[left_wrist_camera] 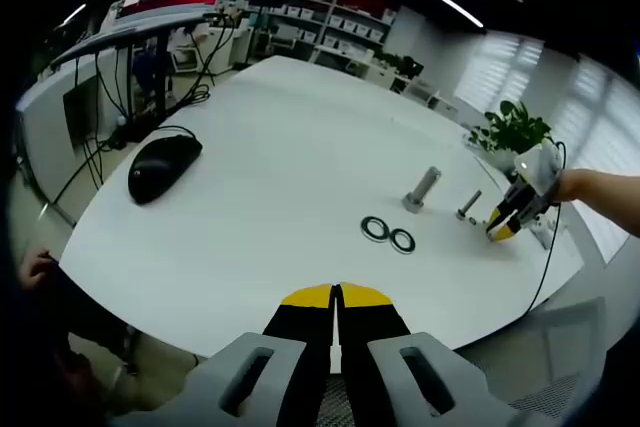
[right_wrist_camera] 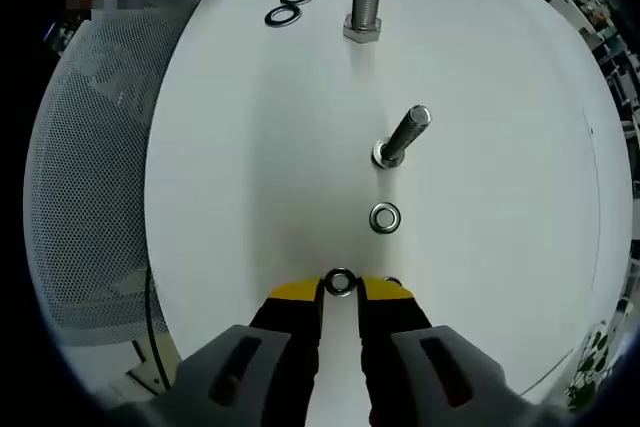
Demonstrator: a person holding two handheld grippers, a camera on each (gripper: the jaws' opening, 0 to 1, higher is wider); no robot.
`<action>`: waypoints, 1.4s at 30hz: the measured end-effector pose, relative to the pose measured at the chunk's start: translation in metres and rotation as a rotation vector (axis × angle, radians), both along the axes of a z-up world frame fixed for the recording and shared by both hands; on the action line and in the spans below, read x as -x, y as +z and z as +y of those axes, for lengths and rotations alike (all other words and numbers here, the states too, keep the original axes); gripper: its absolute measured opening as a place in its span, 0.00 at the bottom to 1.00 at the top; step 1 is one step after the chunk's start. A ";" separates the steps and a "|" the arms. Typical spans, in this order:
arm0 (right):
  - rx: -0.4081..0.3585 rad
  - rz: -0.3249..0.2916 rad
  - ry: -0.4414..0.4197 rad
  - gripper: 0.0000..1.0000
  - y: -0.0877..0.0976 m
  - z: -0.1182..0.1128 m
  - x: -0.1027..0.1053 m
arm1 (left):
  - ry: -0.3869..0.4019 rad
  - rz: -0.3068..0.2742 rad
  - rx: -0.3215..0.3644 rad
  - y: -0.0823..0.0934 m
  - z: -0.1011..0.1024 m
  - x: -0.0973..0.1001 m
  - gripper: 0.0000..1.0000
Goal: Place the washer onto the threaded stud by aligning its center hole with the stud, sliding it down to the base, and recovering from edge contact or off-axis alignment until the washer reaches the visible bottom stop.
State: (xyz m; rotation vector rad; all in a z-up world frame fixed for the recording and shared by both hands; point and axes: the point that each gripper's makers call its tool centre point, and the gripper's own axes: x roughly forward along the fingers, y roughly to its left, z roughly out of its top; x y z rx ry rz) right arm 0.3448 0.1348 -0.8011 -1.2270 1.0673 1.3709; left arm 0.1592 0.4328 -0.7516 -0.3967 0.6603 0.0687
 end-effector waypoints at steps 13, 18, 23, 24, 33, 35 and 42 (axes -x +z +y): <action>-0.033 -0.023 -0.052 0.14 -0.002 -0.001 0.000 | 0.000 0.000 -0.002 0.000 0.000 0.000 0.00; -0.074 -0.003 -0.092 0.13 -0.001 -0.001 -0.001 | -0.001 0.001 -0.003 0.000 0.000 0.000 0.00; -0.062 0.010 -0.107 0.13 0.001 -0.004 0.001 | -0.002 -0.002 -0.004 0.000 0.000 0.000 0.00; -0.062 0.011 -0.107 0.13 0.003 -0.004 0.001 | -0.002 -0.002 -0.004 0.001 0.000 0.000 0.00; -0.081 0.036 -0.118 0.13 0.021 0.005 0.004 | -0.004 -0.002 -0.004 0.001 -0.001 0.000 0.00; -0.091 0.031 -0.100 0.13 0.027 0.011 0.004 | -0.003 -0.004 -0.003 0.001 0.000 0.000 0.00; -0.130 0.011 -0.098 0.13 0.043 0.030 -0.004 | -0.003 -0.005 -0.003 0.001 0.000 -0.001 0.00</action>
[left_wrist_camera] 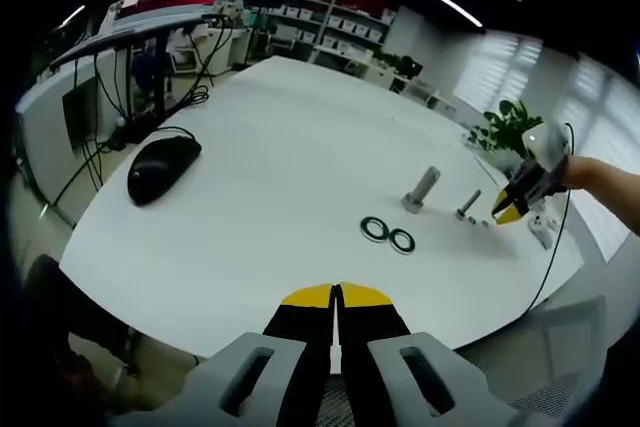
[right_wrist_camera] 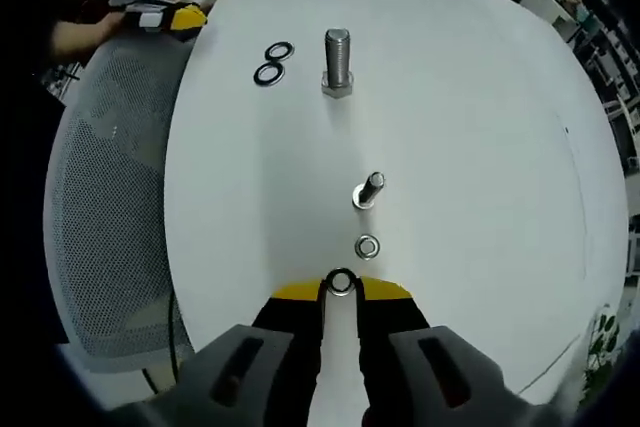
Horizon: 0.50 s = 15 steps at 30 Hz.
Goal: Place the washer onto the threaded stud by aligning its center hole with the stud, sliding it down to the base, and recovering from edge contact or off-axis alignment until the washer reaches the visible bottom stop.
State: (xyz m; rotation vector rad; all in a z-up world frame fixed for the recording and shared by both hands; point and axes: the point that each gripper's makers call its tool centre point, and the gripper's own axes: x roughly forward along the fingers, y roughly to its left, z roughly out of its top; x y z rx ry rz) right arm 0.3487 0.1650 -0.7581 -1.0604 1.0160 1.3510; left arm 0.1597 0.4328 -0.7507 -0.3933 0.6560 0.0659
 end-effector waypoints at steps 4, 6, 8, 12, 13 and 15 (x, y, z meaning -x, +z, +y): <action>-0.013 -0.026 0.021 0.13 0.009 0.008 -0.002 | 0.001 0.000 0.000 0.000 0.000 0.000 0.00; -0.021 -0.033 0.029 0.13 0.014 0.013 -0.003 | 0.001 -0.002 0.000 0.001 0.000 0.000 0.00; -0.029 -0.044 0.044 0.13 0.019 0.018 -0.004 | 0.001 -0.001 -0.001 0.001 0.000 0.000 0.00; -0.042 -0.050 0.048 0.13 0.025 0.029 -0.007 | 0.001 -0.002 -0.001 0.001 0.000 0.000 0.00; -0.047 -0.056 0.051 0.13 0.027 0.032 -0.007 | 0.001 -0.002 -0.001 0.001 0.000 0.000 0.00; -0.049 -0.058 0.055 0.13 0.027 0.036 -0.007 | 0.001 -0.002 -0.001 0.000 0.000 0.000 0.00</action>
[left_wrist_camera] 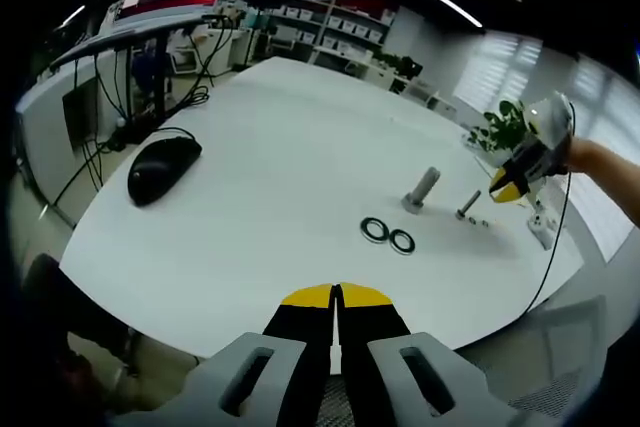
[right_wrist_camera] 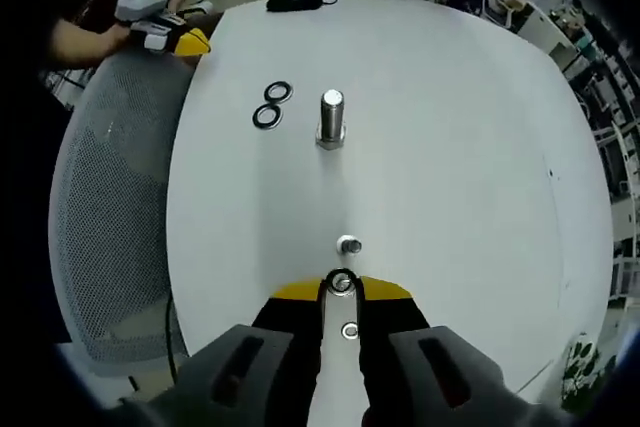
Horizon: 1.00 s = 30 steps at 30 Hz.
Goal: Place the washer onto the threaded stud by aligning its center hole with the stud, sliding it down to the base, and recovering from edge contact or off-axis alignment until the washer reaches the visible bottom stop.
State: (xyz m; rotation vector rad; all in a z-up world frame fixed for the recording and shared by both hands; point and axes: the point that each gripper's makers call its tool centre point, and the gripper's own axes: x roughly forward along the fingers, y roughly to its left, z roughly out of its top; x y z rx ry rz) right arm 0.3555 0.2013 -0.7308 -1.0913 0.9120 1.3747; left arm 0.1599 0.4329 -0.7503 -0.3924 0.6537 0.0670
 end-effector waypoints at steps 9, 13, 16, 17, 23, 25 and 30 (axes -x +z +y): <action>-0.004 -0.029 0.041 0.13 0.001 0.018 -0.002 | 0.002 -0.004 0.001 0.000 0.001 0.000 0.00; 0.006 -0.038 0.050 0.13 -0.003 0.021 -0.005 | 0.002 -0.006 0.001 0.000 0.001 0.000 0.00; 0.017 -0.038 0.050 0.13 -0.006 0.020 -0.005 | 0.004 -0.008 0.001 0.000 0.001 0.000 0.00; 0.021 -0.040 0.046 0.13 -0.006 0.020 -0.006 | 0.004 -0.009 0.002 0.000 0.001 0.000 0.00; 0.036 -0.038 0.053 0.13 -0.011 0.018 -0.006 | 0.003 -0.012 0.003 0.001 0.000 -0.001 0.00; 0.040 -0.034 0.054 0.13 -0.014 0.018 -0.006 | 0.003 -0.013 0.003 0.001 0.000 -0.001 0.00; 0.053 -0.026 0.060 0.13 -0.022 0.019 -0.005 | 0.003 -0.014 0.004 0.001 0.000 -0.001 0.00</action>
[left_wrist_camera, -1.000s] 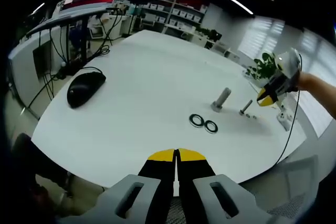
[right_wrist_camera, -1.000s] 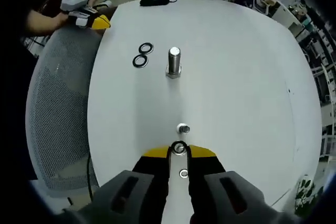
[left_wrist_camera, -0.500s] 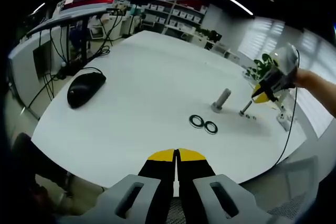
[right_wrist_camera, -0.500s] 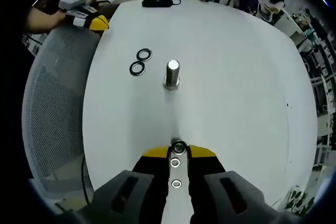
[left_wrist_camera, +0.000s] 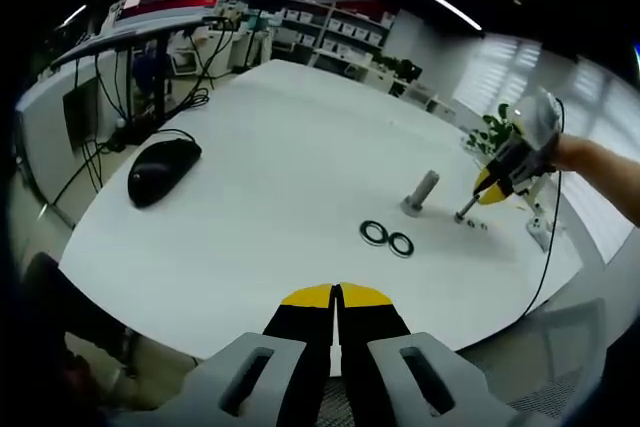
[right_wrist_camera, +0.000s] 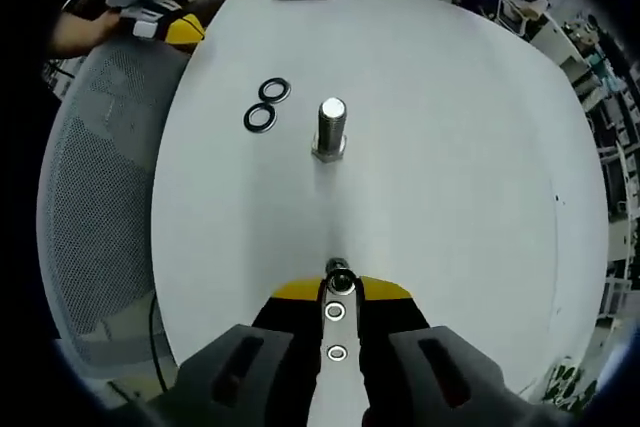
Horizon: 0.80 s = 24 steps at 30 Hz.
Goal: Place the washer onto the threaded stud by aligning its center hole with the stud, sliding it down to the base, and recovering from edge contact or off-axis alignment until the washer reaches the visible bottom stop.
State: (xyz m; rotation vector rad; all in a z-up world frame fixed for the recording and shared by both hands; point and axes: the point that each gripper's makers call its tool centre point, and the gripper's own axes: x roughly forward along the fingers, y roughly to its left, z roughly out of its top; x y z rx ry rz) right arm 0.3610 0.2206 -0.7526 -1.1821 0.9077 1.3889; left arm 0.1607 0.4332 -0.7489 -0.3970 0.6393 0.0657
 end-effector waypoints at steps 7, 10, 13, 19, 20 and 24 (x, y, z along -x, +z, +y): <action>0.029 0.015 0.006 0.13 -0.017 0.000 0.001 | 0.008 -0.009 0.008 0.001 0.001 -0.001 0.00; 0.041 0.014 0.012 0.13 -0.023 0.000 0.001 | 0.004 -0.007 0.006 0.001 0.000 -0.001 0.00; 0.051 0.016 0.013 0.13 -0.028 0.000 0.001 | 0.003 -0.009 0.007 0.000 0.001 -0.001 0.00; 0.059 0.022 -0.001 0.14 -0.036 -0.001 0.002 | 0.007 -0.010 0.015 0.000 0.001 -0.001 0.00; 0.067 0.023 -0.002 0.14 -0.038 -0.003 0.003 | 0.006 -0.010 0.014 0.000 0.001 -0.001 0.00; 0.076 -0.002 0.012 0.17 -0.040 -0.007 0.002 | 0.002 -0.009 0.013 -0.001 0.001 -0.001 0.00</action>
